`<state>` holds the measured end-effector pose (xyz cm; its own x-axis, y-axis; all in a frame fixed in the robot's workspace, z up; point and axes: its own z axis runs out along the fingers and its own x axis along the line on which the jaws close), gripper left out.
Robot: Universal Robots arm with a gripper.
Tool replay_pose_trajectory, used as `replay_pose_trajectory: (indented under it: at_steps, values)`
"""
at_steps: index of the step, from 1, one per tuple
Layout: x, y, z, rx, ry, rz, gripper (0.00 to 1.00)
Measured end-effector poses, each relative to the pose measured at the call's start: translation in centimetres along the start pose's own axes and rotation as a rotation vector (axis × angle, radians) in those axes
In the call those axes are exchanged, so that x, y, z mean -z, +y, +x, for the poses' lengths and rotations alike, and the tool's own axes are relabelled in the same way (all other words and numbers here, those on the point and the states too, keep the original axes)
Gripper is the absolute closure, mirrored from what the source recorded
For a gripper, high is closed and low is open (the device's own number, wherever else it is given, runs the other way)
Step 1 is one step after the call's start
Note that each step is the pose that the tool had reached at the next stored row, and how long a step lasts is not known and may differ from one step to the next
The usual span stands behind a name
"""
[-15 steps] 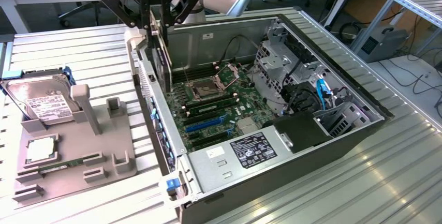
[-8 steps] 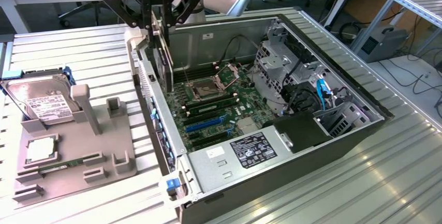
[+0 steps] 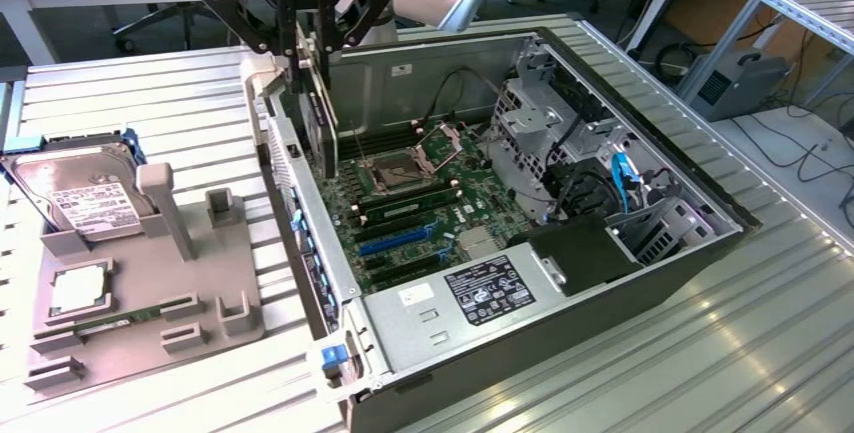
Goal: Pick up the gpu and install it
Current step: 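Pick up the gpu and move the gpu toward the slot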
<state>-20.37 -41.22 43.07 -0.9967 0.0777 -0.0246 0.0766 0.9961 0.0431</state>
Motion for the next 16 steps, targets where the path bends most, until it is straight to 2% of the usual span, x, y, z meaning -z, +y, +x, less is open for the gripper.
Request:
replay_pose_trajectory:
  at_steps: [16]
  values:
    - [-0.08, 0.04, -0.5, 0.0, -0.0001, 0.0013, 0.73]
